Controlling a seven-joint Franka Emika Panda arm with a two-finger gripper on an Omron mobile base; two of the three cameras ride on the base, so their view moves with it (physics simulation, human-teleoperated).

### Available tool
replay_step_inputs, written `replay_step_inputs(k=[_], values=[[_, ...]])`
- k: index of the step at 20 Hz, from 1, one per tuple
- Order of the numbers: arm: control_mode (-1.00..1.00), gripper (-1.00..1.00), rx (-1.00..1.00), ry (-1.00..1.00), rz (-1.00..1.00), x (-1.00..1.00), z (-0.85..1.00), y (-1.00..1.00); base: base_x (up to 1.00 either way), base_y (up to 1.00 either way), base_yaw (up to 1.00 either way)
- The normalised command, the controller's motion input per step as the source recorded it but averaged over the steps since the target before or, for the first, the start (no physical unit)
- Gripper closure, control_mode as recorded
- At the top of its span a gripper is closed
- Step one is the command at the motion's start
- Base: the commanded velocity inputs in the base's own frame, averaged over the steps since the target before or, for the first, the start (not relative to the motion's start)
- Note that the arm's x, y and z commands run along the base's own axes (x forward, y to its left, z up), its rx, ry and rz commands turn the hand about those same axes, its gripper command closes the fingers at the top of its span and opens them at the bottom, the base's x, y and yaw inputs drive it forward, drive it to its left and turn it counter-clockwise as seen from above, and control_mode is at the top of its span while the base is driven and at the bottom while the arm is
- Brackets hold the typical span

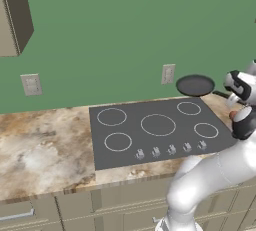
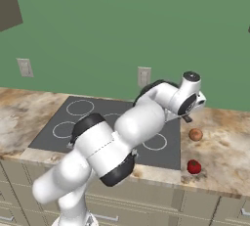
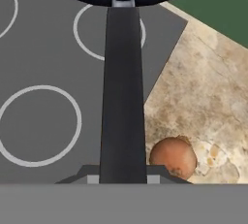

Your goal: Place the pan on the rear right burner on the stove. Then place the tomato and the onion in the pan and turn on the rear right burner.

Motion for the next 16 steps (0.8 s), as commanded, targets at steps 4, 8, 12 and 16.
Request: replay_step_inputs(k=[4,8,12,16], values=[[-1.0,1.0,-0.02,0.0,0.0,0.32,-0.14,0.0,0.0,0.0,0.0],[-1.0,1.0,-0.02,0.04,0.0,0.22,-0.04,0.0,0.0,0.0,0.0],[-1.0,1.0,-0.01,0.06,0.0,0.1,-0.16,0.0,0.0,0.0,0.0],[-1.0,1.0,0.0,0.05,0.0,0.0,-0.21,0.01,0.0,0.0,0.0]])
